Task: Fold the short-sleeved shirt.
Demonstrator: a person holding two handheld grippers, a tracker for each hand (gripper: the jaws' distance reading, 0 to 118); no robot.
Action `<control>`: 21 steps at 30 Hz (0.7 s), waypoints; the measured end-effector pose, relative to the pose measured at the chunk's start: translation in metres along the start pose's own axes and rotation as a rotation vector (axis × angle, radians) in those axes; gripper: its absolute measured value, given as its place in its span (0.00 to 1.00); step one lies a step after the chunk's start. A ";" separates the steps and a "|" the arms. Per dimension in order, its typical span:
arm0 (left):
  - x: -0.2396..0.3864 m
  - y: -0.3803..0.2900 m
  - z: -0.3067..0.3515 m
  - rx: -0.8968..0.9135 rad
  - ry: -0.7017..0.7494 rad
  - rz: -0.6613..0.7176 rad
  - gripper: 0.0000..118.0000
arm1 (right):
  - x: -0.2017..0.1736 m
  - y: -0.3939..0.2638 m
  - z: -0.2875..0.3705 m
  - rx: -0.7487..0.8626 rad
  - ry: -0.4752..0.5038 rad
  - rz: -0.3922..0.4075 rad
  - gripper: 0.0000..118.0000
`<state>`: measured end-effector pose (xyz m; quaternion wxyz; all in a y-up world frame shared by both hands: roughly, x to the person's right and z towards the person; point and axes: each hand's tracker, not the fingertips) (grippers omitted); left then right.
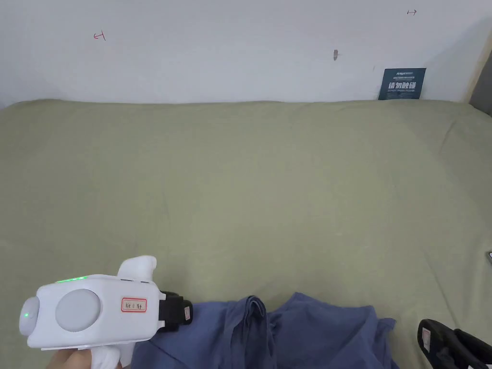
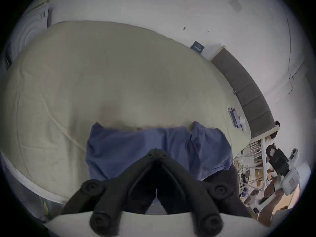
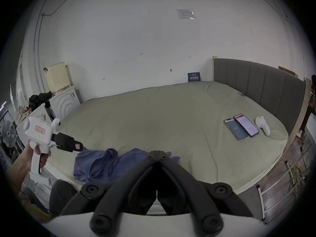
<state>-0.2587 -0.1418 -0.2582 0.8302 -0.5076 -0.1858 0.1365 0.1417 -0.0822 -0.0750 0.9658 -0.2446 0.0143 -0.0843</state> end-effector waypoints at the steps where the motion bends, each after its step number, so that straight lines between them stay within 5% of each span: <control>1: 0.001 0.002 -0.012 -0.026 -0.013 0.007 0.00 | -0.002 0.000 0.000 -0.002 0.002 0.003 0.00; 10: 0.056 -0.036 -0.113 -0.194 -0.259 0.055 0.00 | 0.005 -0.002 0.008 -0.024 -0.031 0.008 0.00; 12: 0.065 -0.042 -0.121 -0.181 -0.132 -0.043 0.00 | 0.008 -0.003 0.007 -0.034 -0.042 0.005 0.00; 21: 0.030 -0.011 -0.024 -0.060 -0.175 -0.044 0.00 | -0.001 0.001 -0.004 -0.048 -0.039 0.032 0.00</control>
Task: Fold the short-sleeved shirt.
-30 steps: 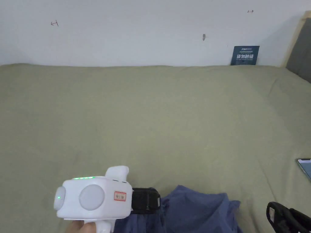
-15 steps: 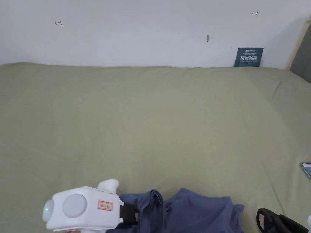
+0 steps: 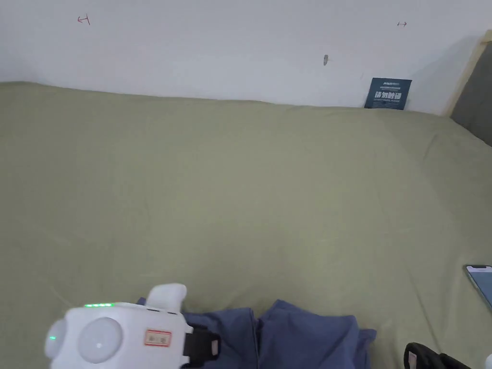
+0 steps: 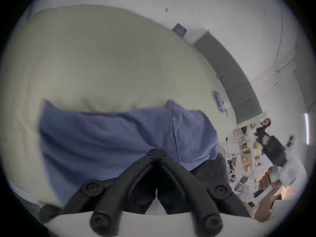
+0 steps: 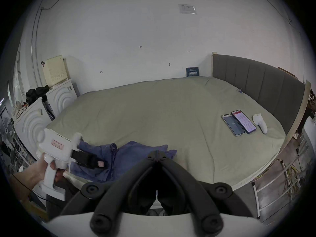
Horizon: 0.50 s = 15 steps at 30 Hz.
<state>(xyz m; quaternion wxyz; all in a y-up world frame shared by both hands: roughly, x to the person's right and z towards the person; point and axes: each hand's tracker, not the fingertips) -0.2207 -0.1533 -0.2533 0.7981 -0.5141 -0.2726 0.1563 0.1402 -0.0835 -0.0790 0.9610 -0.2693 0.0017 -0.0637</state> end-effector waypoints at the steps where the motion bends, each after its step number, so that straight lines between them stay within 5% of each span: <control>1: -0.010 0.001 0.020 0.035 0.028 0.027 0.00 | -0.003 0.001 -0.003 -0.002 0.012 0.004 0.00; 7: -0.091 -0.006 0.076 0.077 0.174 0.182 0.00 | -0.021 0.004 -0.013 0.000 0.061 0.026 0.00; 9: -0.104 -0.011 0.074 0.052 0.123 0.208 0.04 | -0.026 0.003 -0.015 -0.001 0.065 0.036 0.00; 10: -0.109 -0.012 0.070 0.029 0.088 0.218 0.33 | -0.027 0.003 -0.016 -0.004 0.068 0.040 0.00; 12: -0.121 -0.015 0.059 0.027 0.022 0.224 0.58 | -0.030 0.003 -0.017 -0.011 0.075 0.041 0.00; 14: -0.128 -0.015 0.039 -0.003 -0.062 0.263 1.00 | -0.032 0.002 -0.017 -0.018 0.074 0.047 0.00; 15: -0.131 -0.013 0.034 0.014 -0.077 0.278 1.00 | -0.032 0.002 -0.017 -0.022 0.073 0.049 0.00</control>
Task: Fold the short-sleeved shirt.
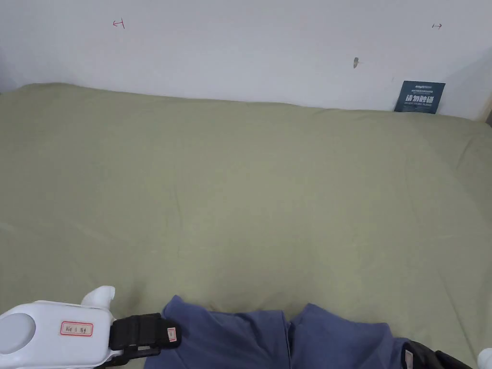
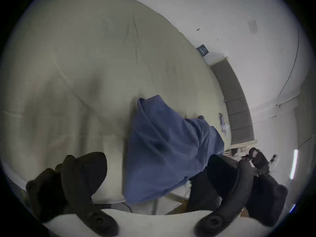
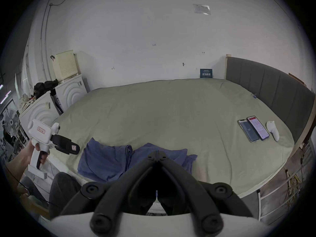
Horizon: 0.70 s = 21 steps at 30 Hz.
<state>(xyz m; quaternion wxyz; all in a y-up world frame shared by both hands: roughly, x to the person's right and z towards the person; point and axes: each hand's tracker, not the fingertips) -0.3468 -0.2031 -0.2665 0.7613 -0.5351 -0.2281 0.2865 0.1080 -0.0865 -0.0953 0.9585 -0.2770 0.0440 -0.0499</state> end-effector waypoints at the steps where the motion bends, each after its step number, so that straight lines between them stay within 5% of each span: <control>1: 0.003 -0.001 -0.008 -0.017 -0.019 0.020 1.00 | 0.000 0.000 0.000 -0.002 -0.002 0.001 0.00; 8: -0.012 0.015 -0.030 -0.049 -0.111 0.027 0.96 | 0.003 -0.002 0.000 -0.019 -0.023 -0.001 0.00; 9: -0.004 0.009 -0.029 -0.060 -0.110 0.027 0.85 | 0.003 -0.003 -0.001 -0.022 -0.023 -0.003 0.00; 11: 0.001 0.007 -0.031 -0.066 -0.019 -0.022 0.10 | 0.003 -0.004 -0.003 -0.030 -0.024 -0.006 0.00; 21: -0.008 -0.001 0.027 0.096 0.108 0.074 0.10 | 0.000 -0.001 -0.001 -0.018 0.001 0.004 0.00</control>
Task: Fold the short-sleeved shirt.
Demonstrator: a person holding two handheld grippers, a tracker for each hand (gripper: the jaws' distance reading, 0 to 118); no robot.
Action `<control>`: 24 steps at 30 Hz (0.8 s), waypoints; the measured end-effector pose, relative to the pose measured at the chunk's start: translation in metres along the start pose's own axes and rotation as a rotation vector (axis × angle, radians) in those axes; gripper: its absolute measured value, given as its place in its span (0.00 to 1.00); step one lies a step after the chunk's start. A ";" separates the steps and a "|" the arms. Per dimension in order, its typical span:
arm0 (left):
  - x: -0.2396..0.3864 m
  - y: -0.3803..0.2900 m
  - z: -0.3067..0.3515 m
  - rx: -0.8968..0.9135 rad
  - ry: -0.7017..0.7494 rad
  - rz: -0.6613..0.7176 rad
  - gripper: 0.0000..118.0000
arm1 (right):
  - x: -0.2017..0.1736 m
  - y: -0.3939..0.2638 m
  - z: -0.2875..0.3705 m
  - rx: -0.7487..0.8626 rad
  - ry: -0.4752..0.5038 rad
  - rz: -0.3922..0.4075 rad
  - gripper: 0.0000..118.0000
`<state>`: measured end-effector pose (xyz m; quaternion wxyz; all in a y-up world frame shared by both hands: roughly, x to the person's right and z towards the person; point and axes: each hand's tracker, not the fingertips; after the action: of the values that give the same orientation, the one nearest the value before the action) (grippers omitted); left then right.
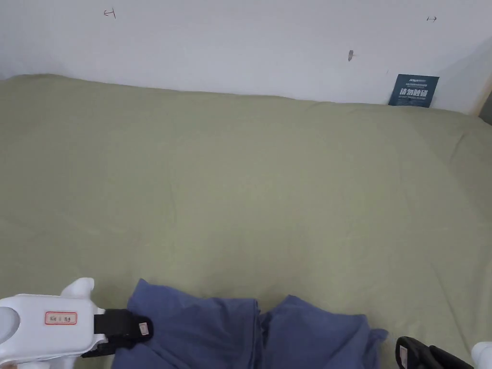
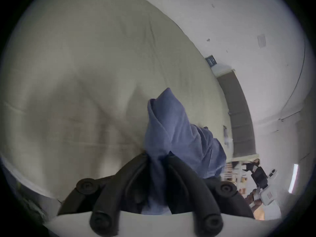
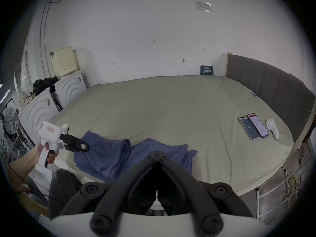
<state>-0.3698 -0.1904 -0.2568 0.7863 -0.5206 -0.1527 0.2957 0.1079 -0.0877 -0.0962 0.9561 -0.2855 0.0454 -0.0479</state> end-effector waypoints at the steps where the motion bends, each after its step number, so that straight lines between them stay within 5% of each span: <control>1: -0.004 0.001 0.015 0.032 0.035 -0.010 0.10 | 0.001 0.000 0.000 0.003 0.003 -0.003 0.00; 4: -0.018 0.003 0.059 0.093 0.073 0.064 0.10 | 0.002 0.001 -0.002 0.011 0.017 -0.013 0.00; 10: 0.015 0.008 0.111 0.140 0.273 -0.054 0.10 | -0.001 0.002 -0.004 0.025 0.044 -0.003 0.00; 24: 0.170 -0.026 -0.012 -0.038 0.138 -0.348 0.10 | 0.016 0.029 0.022 0.190 -0.031 0.019 0.00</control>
<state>-0.2227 -0.1010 -0.2494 0.8242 -0.5201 -0.1917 0.1159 0.1279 -0.0531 -0.0949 0.9799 -0.1939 0.0283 -0.0385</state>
